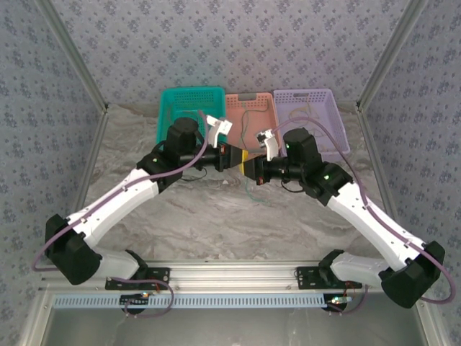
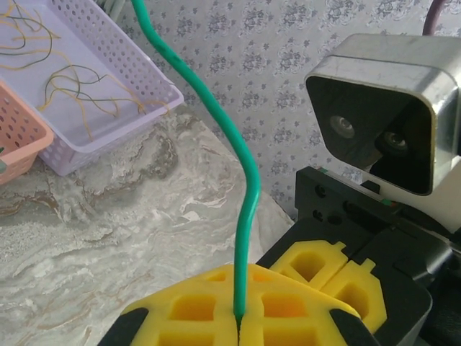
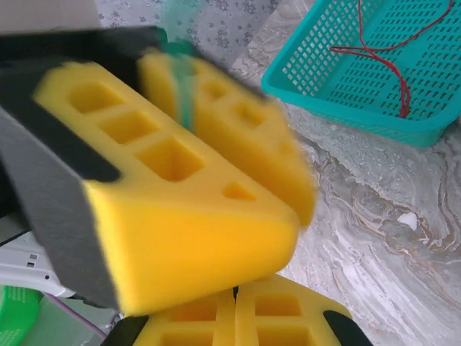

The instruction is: Untangle the cables

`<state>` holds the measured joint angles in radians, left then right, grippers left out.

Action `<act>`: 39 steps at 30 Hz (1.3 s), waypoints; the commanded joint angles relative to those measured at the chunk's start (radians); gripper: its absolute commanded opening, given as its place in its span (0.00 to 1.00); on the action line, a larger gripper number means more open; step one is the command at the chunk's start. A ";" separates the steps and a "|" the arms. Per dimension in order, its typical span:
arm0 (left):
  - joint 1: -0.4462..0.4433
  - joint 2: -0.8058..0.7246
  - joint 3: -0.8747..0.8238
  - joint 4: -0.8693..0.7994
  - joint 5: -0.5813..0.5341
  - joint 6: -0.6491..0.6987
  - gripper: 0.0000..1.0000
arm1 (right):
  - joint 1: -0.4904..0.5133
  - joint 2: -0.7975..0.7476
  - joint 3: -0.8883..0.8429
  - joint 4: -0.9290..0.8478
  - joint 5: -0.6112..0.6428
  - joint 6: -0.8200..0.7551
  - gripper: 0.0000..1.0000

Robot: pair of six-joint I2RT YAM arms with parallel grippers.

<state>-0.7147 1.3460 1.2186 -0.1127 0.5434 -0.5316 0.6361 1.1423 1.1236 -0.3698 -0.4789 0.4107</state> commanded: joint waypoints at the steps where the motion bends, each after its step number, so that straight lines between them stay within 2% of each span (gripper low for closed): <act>1: -0.006 -0.056 0.029 -0.024 -0.117 -0.004 0.57 | -0.012 -0.014 -0.012 0.004 0.019 0.005 0.00; 3: -0.005 -0.110 0.002 -0.043 -0.210 -0.007 0.66 | -0.027 -0.008 -0.011 -0.009 0.022 0.006 0.00; 6: -0.006 -0.183 -0.020 -0.108 -0.332 -0.006 0.67 | -0.063 0.016 0.004 -0.027 0.019 0.007 0.00; 8: -0.006 -0.235 -0.037 -0.187 -0.460 -0.016 0.68 | -0.101 0.053 0.033 -0.033 0.007 0.011 0.00; 10: -0.006 -0.280 -0.068 -0.238 -0.520 -0.011 0.68 | -0.137 0.113 0.078 -0.040 0.005 0.011 0.00; 14: -0.020 -0.362 -0.167 -0.253 -0.524 -0.026 0.67 | -0.220 0.321 0.242 -0.072 -0.002 -0.002 0.00; 19: -0.074 -0.453 -0.236 -0.326 -0.620 -0.008 0.67 | -0.287 0.621 0.478 -0.114 -0.001 -0.013 0.00; 23: -0.077 -0.521 -0.258 -0.382 -0.685 0.024 0.67 | -0.306 0.825 0.640 -0.142 0.051 -0.016 0.00; 31: -0.069 -0.555 -0.207 -0.445 -0.705 0.064 0.68 | -0.332 1.110 0.905 -0.205 0.088 0.009 0.00; 32: -0.068 -0.553 -0.202 -0.445 -0.704 0.064 0.68 | -0.331 1.136 0.929 -0.214 0.091 0.010 0.02; 35: -0.060 -0.545 -0.201 -0.431 -0.693 0.064 0.68 | -0.334 1.184 0.993 -0.246 0.113 0.008 0.19; 39: -0.042 -0.536 -0.197 -0.431 -0.685 0.056 0.68 | -0.337 1.125 0.959 -0.246 0.160 -0.014 0.44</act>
<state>-0.7719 0.8085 0.9821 -0.5285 -0.1432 -0.4866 0.3069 2.3207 2.0720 -0.5777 -0.3656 0.4080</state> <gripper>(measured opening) 0.681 0.409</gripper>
